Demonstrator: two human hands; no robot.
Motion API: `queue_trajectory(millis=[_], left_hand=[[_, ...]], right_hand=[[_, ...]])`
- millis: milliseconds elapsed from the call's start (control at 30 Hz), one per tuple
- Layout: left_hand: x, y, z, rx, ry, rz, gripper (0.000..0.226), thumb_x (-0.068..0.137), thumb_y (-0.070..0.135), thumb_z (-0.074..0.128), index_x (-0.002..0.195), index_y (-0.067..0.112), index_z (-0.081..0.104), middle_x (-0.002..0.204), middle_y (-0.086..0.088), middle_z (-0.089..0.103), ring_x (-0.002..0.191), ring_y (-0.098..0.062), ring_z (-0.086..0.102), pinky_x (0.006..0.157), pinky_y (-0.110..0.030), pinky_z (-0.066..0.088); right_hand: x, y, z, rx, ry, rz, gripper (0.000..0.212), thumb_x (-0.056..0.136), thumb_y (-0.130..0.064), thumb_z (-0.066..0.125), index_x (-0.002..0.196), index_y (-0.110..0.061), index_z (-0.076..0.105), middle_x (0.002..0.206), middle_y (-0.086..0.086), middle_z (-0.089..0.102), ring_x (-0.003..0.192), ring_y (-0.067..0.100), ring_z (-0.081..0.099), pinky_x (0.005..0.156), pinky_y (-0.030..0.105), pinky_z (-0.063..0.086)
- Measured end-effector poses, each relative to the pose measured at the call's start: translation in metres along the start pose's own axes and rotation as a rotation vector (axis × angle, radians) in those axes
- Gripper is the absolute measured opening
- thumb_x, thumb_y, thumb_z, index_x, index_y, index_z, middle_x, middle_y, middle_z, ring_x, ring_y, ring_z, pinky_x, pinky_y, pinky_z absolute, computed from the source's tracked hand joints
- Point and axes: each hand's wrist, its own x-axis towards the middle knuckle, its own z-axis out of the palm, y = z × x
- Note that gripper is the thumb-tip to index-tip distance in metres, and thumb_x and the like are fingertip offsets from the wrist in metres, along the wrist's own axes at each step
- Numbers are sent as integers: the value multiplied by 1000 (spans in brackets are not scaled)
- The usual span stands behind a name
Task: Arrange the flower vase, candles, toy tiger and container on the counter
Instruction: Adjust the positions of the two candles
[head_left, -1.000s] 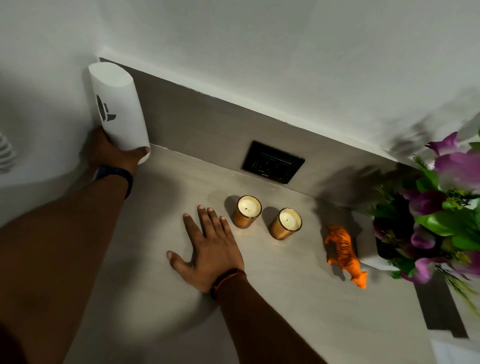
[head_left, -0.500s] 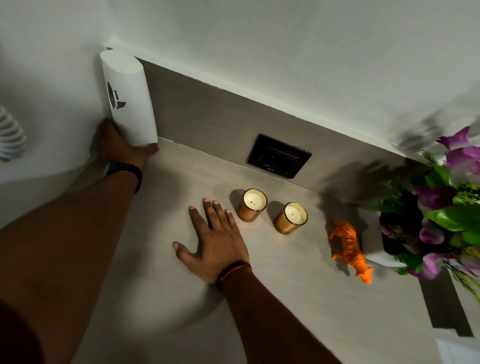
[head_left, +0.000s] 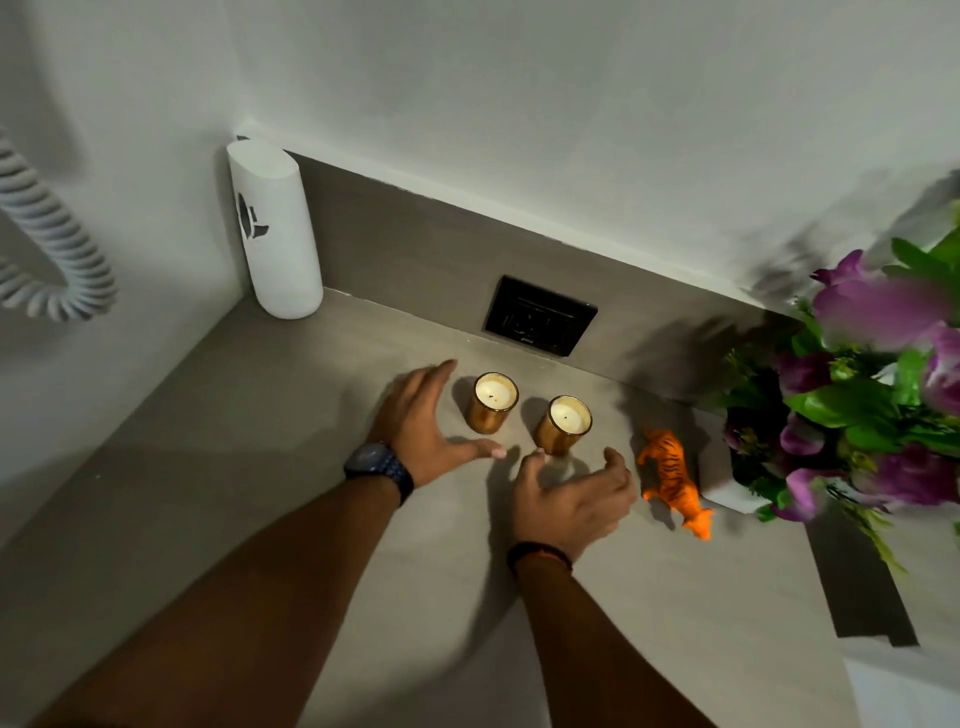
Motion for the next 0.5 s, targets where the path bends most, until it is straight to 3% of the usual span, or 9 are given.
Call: queue_trajectory(millis=[67, 133, 300, 500], left_hand=[[2, 8, 9, 73, -42, 15, 115, 44, 77, 74, 140, 28, 31, 139, -6, 48, 125, -29, 44, 100, -50, 43], [6, 13, 15, 87, 3, 65, 99, 50, 67, 79, 132, 23, 44, 128, -5, 57, 115, -27, 51, 96, -45, 45], [23, 15, 23, 37, 97, 86, 63, 58, 54, 82, 107, 21, 63, 100, -3, 69, 91, -24, 60, 79, -36, 49], [64, 5, 22, -9, 139, -6, 58, 60, 48, 84, 108, 20, 65, 102, -7, 70, 93, -28, 60, 81, -41, 52]], right_hand=[[16, 11, 0, 14, -161, 52, 91, 69, -34, 79, 139, -7, 28, 138, 21, 36, 119, 36, 46, 98, 53, 44], [31, 16, 5, 37, -282, 66, 96, 70, -35, 80, 144, -13, 22, 144, 17, 35, 125, 34, 45, 103, 49, 42], [58, 15, 27, 59, -312, -47, 67, 76, -34, 76, 130, -15, 42, 126, 13, 54, 115, 32, 53, 91, 36, 44], [86, 9, 54, 106, -342, -58, 61, 75, -32, 75, 127, -19, 45, 123, 9, 56, 113, 27, 53, 92, 33, 42]])
